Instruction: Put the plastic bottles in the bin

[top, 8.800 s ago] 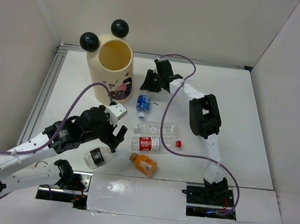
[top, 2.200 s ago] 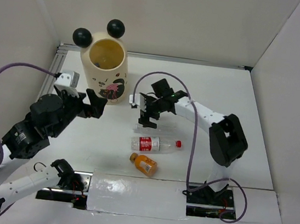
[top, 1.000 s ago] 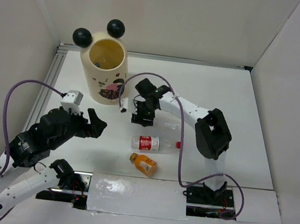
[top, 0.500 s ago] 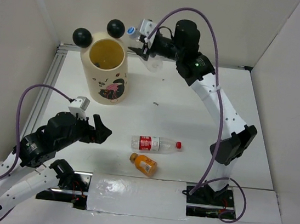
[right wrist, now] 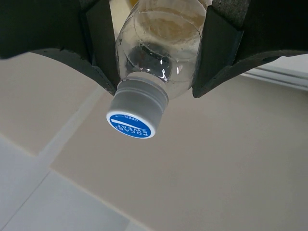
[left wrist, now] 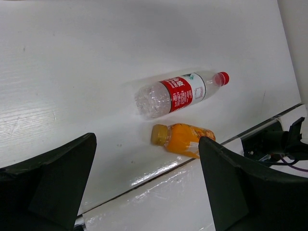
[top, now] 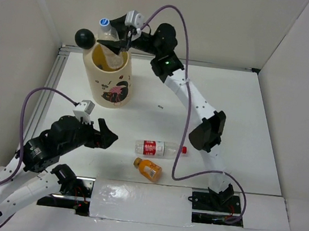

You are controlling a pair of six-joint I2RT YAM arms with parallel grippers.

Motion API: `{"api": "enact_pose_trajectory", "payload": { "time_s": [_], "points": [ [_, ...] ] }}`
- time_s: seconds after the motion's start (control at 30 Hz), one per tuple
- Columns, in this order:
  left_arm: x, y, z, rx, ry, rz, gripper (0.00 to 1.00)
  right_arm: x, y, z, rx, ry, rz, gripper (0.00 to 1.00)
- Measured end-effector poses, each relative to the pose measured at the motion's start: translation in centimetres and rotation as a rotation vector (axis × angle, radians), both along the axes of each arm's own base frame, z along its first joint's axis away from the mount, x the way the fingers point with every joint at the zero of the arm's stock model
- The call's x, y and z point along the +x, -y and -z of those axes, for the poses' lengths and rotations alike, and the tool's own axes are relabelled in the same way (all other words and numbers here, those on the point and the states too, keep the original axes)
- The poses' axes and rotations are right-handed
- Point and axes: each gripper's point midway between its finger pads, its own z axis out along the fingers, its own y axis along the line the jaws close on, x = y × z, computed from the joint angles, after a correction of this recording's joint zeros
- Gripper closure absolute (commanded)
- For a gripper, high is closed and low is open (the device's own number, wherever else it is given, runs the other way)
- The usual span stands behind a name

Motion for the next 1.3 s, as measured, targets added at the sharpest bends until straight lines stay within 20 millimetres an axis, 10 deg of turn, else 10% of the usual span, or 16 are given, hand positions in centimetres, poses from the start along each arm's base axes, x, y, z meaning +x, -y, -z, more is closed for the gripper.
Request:
{"api": "enact_pose_trajectory", "payload": {
  "time_s": [0.17,0.33,0.47,0.53,0.67,0.83,1.03,1.1,1.13,1.17,1.23,1.3],
  "points": [
    [-0.2,0.5,0.5,-0.004,-0.017,0.022,0.00,2.9,-2.9,6.1,-0.034,-0.074,-0.002,1.00],
    [-0.4,1.0,0.7,-0.011,-0.027,0.054,0.00,4.2,-3.0,6.3,0.014,-0.053,0.040,0.93],
    [-0.4,1.6,0.6,-0.016,-0.025,0.085,0.00,4.2,-3.0,6.0,0.021,-0.017,0.050,0.61],
    [-0.3,2.0,0.6,-0.011,-0.018,0.109,0.00,4.3,-3.0,6.2,0.014,0.002,0.058,0.20],
    [0.0,3.1,0.5,0.005,0.009,0.181,0.00,4.9,-3.3,8.3,-0.041,0.037,0.079,0.03],
    [0.2,4.4,0.5,0.045,0.059,0.303,0.00,5.5,-3.4,12.9,-0.163,-0.020,0.089,0.00],
    [1.0,6.4,0.3,0.115,0.163,0.474,0.00,4.7,-1.6,11.3,-0.216,-0.070,0.107,0.09],
    [1.4,7.6,0.0,0.141,0.207,0.540,0.00,4.3,-0.1,9.0,-0.215,-0.090,0.143,0.43],
    [1.6,8.4,-0.3,0.153,0.235,0.579,0.00,4.4,1.3,7.5,-0.209,-0.118,0.186,0.91],
    [1.8,9.3,-0.2,0.167,0.253,0.618,0.00,4.6,2.7,6.1,-0.199,-0.135,0.226,1.00],
    [2.2,11.3,-0.2,0.209,0.293,0.697,0.04,5.2,6.6,3.4,-0.180,-0.195,0.321,1.00],
    [2.5,13.5,0.2,0.257,0.312,0.776,0.14,6.4,12.4,1.4,-0.169,-0.252,0.430,0.50]
  ]
}}
